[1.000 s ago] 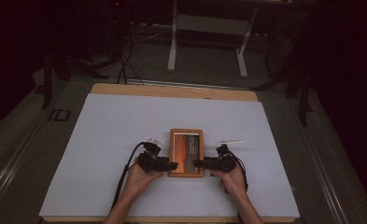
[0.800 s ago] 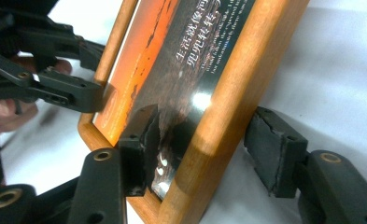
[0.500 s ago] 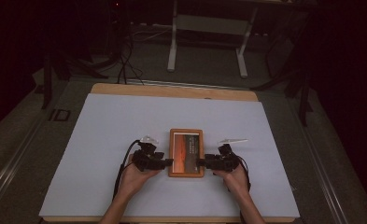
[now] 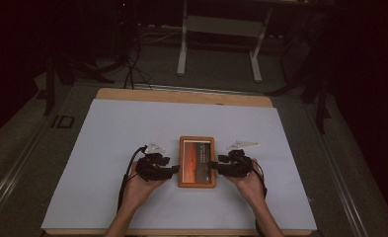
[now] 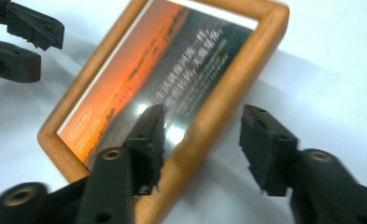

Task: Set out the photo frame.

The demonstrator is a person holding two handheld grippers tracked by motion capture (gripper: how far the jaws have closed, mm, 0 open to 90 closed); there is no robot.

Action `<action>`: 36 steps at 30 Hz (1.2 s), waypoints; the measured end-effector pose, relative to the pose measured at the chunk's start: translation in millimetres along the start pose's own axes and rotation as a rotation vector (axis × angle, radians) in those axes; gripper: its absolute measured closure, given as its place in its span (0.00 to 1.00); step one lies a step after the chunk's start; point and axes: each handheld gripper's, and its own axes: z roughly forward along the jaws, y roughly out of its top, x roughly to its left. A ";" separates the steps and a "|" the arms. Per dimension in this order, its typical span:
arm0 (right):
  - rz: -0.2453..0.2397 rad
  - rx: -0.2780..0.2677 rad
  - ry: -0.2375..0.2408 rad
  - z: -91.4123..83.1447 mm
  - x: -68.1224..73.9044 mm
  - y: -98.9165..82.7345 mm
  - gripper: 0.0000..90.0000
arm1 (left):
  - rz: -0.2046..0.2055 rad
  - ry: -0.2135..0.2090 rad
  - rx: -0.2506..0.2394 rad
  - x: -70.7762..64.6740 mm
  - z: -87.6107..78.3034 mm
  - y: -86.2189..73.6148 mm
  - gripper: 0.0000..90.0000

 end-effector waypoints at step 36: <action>-0.121 -0.048 -0.140 42.6 -3.0 50.5 1.00 | 0.032 0.015 -0.021 -7.3 -7.5 2.1 0.50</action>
